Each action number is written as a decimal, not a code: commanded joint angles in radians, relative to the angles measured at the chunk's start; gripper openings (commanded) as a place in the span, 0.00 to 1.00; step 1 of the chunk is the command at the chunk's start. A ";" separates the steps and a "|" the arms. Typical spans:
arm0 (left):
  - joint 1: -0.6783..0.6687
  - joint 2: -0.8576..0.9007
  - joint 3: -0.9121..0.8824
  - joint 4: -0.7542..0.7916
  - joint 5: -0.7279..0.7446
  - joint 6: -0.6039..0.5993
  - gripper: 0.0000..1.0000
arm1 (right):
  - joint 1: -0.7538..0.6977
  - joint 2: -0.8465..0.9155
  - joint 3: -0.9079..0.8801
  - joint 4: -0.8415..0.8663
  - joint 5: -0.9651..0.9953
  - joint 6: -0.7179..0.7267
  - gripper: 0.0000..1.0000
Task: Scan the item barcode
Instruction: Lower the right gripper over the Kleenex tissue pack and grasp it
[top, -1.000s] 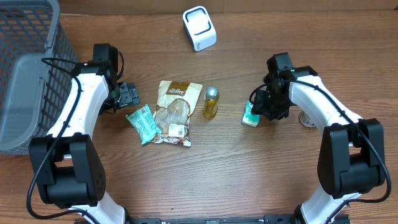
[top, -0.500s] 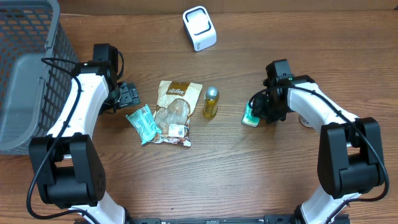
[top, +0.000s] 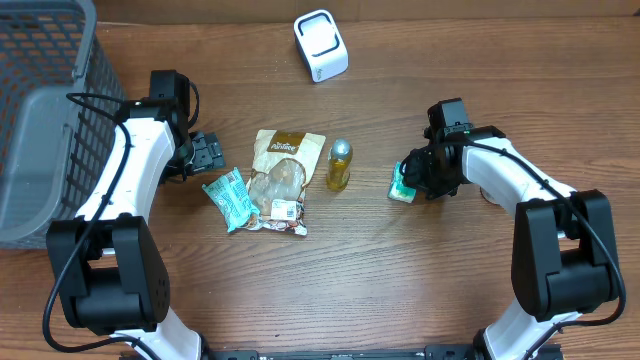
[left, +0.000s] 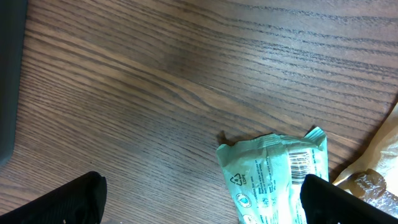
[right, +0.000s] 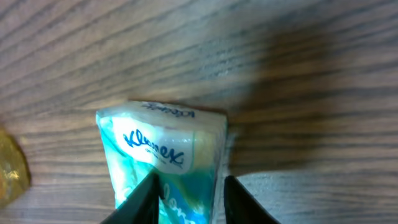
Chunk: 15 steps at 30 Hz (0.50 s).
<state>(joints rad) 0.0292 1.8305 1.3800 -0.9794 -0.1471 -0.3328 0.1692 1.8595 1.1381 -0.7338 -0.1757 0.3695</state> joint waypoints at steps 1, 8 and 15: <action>0.010 -0.030 -0.003 -0.003 -0.006 0.015 1.00 | -0.002 -0.010 0.032 -0.017 -0.066 0.008 0.36; 0.010 -0.030 -0.003 -0.003 -0.006 0.015 1.00 | -0.002 -0.010 0.044 -0.020 -0.071 0.008 0.39; 0.010 -0.030 -0.003 -0.003 -0.006 0.015 1.00 | -0.004 -0.014 0.077 -0.048 -0.077 0.004 0.40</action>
<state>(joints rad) 0.0292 1.8305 1.3800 -0.9798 -0.1471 -0.3328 0.1680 1.8595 1.1759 -0.7803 -0.2401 0.3733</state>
